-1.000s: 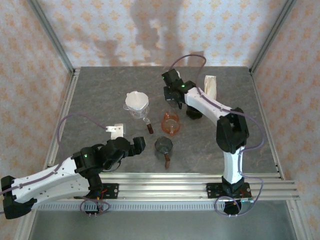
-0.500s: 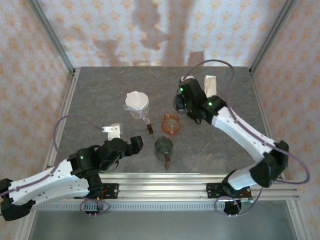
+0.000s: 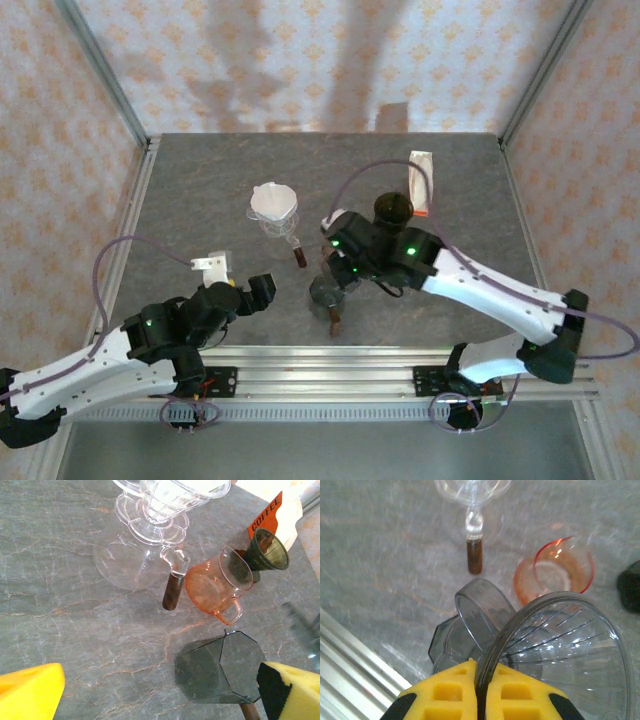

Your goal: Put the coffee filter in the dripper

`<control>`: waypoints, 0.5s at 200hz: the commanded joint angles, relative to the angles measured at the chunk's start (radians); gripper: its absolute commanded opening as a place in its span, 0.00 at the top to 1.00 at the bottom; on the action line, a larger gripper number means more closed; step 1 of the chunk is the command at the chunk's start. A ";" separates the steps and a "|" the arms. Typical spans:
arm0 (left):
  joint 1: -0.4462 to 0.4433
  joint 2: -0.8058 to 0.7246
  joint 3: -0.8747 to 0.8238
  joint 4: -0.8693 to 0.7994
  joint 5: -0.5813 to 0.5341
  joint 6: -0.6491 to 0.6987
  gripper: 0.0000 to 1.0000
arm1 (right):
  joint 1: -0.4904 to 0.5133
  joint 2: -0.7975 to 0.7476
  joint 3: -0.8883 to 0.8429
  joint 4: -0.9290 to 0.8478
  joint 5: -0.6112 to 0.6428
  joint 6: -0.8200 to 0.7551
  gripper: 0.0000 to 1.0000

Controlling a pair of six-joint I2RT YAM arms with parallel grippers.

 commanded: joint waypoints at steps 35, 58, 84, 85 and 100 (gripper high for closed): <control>-0.005 -0.036 -0.015 -0.060 -0.060 -0.030 0.00 | 0.078 0.127 0.091 -0.078 0.093 -0.034 1.00; -0.005 -0.043 -0.018 -0.065 -0.062 -0.033 0.00 | 0.109 0.180 0.128 -0.109 0.152 -0.034 1.00; -0.005 -0.061 -0.016 -0.080 -0.076 -0.034 0.00 | 0.153 0.230 0.170 -0.143 0.228 -0.039 1.00; -0.005 -0.062 -0.016 -0.081 -0.077 -0.034 0.00 | 0.155 0.232 0.171 -0.145 0.231 -0.040 1.00; -0.003 -0.079 -0.015 -0.091 -0.087 -0.037 0.00 | 0.179 0.253 0.185 -0.158 0.284 -0.040 1.00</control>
